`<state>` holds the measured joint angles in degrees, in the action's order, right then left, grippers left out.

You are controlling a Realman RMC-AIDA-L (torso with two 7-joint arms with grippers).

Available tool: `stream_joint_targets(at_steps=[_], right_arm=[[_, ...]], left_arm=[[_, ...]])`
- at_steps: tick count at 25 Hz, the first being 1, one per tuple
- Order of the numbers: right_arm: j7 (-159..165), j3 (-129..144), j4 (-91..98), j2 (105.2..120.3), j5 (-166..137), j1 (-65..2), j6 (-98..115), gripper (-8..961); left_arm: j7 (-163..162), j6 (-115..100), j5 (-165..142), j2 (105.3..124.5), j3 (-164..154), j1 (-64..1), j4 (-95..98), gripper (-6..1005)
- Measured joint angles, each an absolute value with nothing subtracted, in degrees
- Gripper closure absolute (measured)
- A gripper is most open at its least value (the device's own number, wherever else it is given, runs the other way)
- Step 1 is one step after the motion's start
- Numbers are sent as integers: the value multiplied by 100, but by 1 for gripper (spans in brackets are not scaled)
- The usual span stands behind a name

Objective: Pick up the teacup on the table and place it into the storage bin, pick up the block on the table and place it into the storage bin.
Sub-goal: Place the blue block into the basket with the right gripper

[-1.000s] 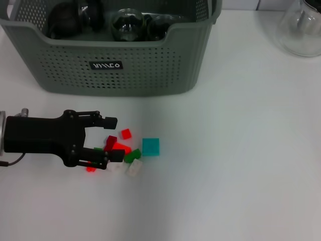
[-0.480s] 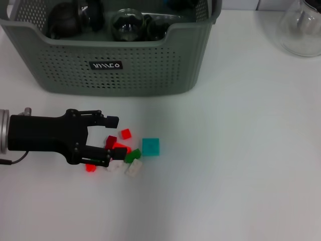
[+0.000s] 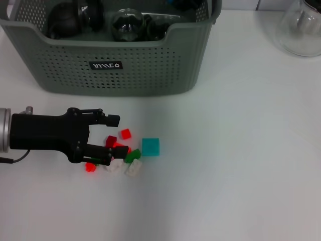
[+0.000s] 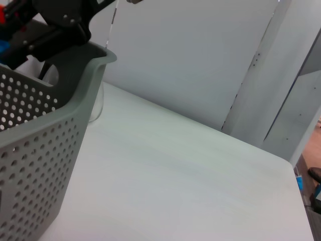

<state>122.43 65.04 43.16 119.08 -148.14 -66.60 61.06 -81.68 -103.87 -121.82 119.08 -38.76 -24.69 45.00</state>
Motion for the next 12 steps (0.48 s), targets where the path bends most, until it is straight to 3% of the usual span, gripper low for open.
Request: stream_joint_targets(at_steps=[12], right_arm=[[12251, 6514, 4367, 11919, -14819, -6643, 6010, 470]], left_arm=[[-8165, -10388, -12182, 11903, -3876, -2470, 4450, 131]])
